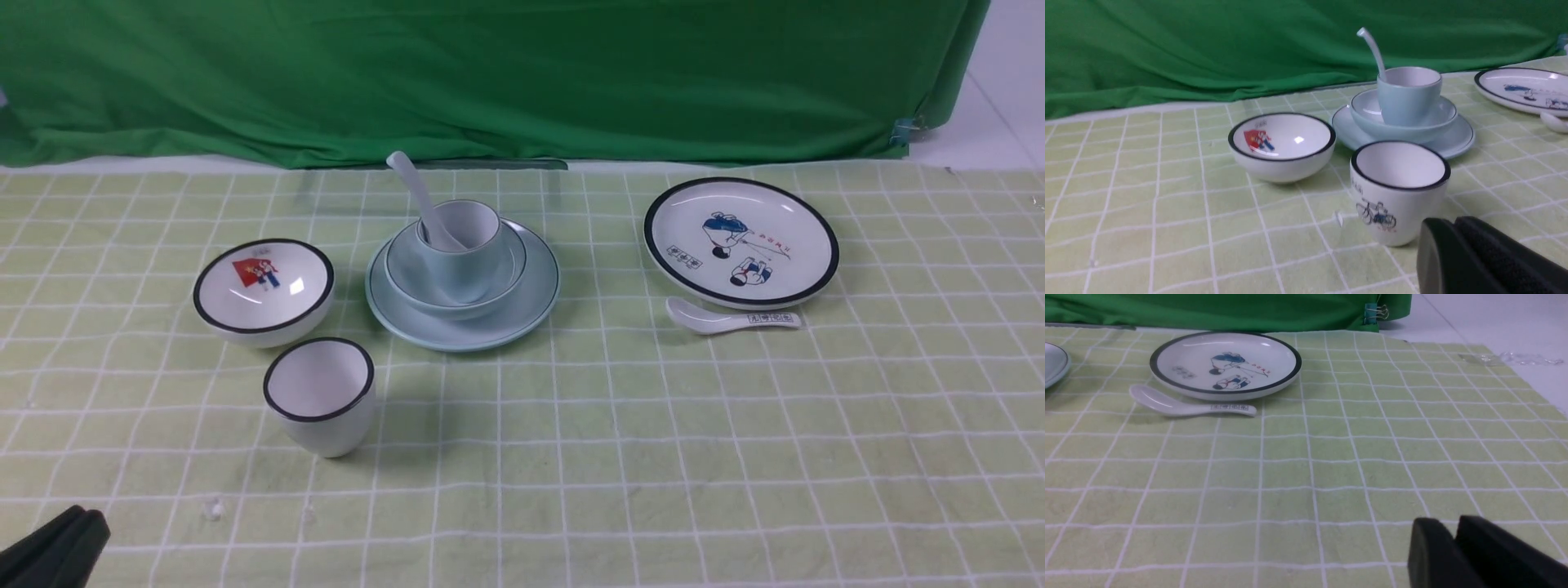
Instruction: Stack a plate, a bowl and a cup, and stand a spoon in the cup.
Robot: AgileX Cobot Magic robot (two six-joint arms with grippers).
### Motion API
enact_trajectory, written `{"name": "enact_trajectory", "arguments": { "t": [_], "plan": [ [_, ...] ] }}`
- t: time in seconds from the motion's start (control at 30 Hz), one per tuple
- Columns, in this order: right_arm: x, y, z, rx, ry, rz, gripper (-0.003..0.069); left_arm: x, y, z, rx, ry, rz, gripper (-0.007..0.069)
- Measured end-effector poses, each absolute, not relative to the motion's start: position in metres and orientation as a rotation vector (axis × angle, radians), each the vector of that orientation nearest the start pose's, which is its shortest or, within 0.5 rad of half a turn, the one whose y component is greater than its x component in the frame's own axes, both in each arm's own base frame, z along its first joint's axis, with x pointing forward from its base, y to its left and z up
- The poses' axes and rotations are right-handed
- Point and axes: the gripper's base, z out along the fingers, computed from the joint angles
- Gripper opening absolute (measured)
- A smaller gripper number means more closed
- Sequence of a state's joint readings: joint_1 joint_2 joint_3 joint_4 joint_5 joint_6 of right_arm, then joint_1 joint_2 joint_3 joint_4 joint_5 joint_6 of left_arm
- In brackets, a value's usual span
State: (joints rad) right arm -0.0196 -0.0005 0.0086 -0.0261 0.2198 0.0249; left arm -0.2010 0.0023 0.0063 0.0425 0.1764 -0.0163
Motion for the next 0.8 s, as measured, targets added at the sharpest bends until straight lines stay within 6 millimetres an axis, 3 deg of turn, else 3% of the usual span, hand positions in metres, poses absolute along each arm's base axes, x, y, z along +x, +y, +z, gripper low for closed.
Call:
{"name": "enact_trajectory", "arguments": {
  "t": [0.8],
  "plan": [
    [0.0559,-0.0016,0.1904,0.022,1.711,-0.018,0.0178,0.0548,-0.0101,0.1894,0.144,1.726,-0.146,-0.0028]
  ]
}}
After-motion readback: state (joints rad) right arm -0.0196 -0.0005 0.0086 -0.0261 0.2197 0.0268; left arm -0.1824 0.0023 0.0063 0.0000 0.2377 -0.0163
